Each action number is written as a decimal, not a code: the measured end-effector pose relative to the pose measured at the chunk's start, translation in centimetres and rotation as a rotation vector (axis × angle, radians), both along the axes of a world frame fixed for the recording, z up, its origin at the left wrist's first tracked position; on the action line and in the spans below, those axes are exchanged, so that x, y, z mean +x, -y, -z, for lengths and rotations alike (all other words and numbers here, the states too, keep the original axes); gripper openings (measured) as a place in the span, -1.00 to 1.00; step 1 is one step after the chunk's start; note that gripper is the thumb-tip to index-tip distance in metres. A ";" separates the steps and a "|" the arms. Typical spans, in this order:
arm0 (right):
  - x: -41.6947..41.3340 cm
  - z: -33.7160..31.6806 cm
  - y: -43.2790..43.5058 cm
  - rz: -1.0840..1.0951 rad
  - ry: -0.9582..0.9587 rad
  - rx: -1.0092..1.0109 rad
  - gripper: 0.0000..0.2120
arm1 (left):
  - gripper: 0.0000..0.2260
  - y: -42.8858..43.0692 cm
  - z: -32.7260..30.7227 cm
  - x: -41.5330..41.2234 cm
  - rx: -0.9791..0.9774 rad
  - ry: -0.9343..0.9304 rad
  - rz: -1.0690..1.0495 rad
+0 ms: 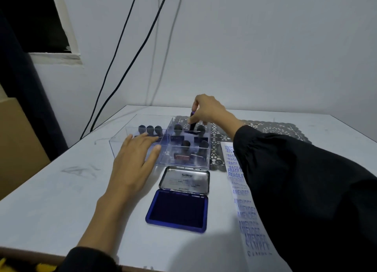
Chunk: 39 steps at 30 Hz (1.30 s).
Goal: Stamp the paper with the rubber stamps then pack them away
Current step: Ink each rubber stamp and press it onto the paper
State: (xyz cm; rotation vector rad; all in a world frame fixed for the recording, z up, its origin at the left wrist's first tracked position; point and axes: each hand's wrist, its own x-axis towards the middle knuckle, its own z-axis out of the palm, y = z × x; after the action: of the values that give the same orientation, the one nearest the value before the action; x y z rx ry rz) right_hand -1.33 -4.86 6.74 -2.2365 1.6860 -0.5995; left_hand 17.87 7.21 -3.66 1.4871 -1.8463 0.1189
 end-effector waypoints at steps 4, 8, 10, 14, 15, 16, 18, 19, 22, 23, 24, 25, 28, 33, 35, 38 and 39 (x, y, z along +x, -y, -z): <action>0.6 0.3 1.0 -0.060 -0.119 0.093 -0.77 | -0.54 0.0 0.2 0.0 -0.035 0.032 0.003; 1.3 1.0 1.7 -0.080 -0.191 0.125 -0.71 | -0.54 0.1 0.2 -0.1 -0.048 0.033 0.003; 1.6 1.7 1.9 -0.078 -0.250 0.104 -0.70 | -0.54 0.2 0.2 -0.1 -0.052 0.036 0.008; 1.8 2.4 2.1 -0.053 -0.371 0.013 -0.67 | -0.54 0.3 0.3 0.0 -0.057 0.040 0.010; 1.9 2.3 2.0 -0.046 -0.408 -0.022 -0.68 | -0.53 0.3 0.3 0.0 -0.057 0.042 0.008; 2.1 2.3 1.9 -0.036 -0.446 -0.076 -0.71 | -0.53 0.3 0.3 0.0 -0.055 0.045 0.005; 2.7 2.3 1.6 -0.020 -0.488 -0.219 -0.76 | -0.52 0.4 0.3 0.0 -0.058 0.051 -0.001; 3.0 2.3 1.4 -0.017 -0.485 -0.265 -0.77 | -0.52 0.4 0.3 0.0 -0.060 0.052 -0.004; 3.8 2.4 1.4 -0.030 -0.388 -0.197 -0.67 | -0.53 0.4 0.4 -0.1 -0.059 0.055 -0.007; 4.0 2.5 1.5 -0.036 -0.354 -0.143 -0.64 | -0.53 0.4 0.4 -0.1 -0.060 0.057 -0.007; 4.1 2.7 1.6 -0.039 -0.331 -0.093 -0.62 | -0.53 0.4 0.4 -0.1 -0.061 0.057 -0.006; 4.3 2.8 1.7 -0.038 -0.313 -0.059 -0.61 | -0.53 0.4 0.4 -0.1 -0.061 0.054 -0.003; 4.6 3.4 2.0 -0.028 -0.269 -0.042 -0.67 | -0.53 0.4 0.4 -0.1 -0.066 0.052 0.001; 4.9 3.6 1.9 0.032 -0.211 -0.017 -0.66 | -0.51 0.4 0.4 -0.1 -0.060 0.056 0.008; 5.1 3.6 2.1 0.036 -0.196 0.036 -0.64 | -0.51 0.4 0.4 -0.1 -0.057 0.060 0.012; 5.1 3.5 2.3 0.033 -0.177 0.077 -0.60 | -0.52 0.3 0.5 0.0 -0.057 0.059 0.014; 5.0 3.5 2.2 0.030 -0.173 0.062 -0.60 | -0.52 0.3 0.6 0.1 -0.055 0.059 0.014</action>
State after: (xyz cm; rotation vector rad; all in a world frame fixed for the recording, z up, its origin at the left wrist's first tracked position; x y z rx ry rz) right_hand 3.67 -7.11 3.20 -2.2795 1.7957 -0.3638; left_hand 17.95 6.91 -4.22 1.4464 -1.8849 0.2076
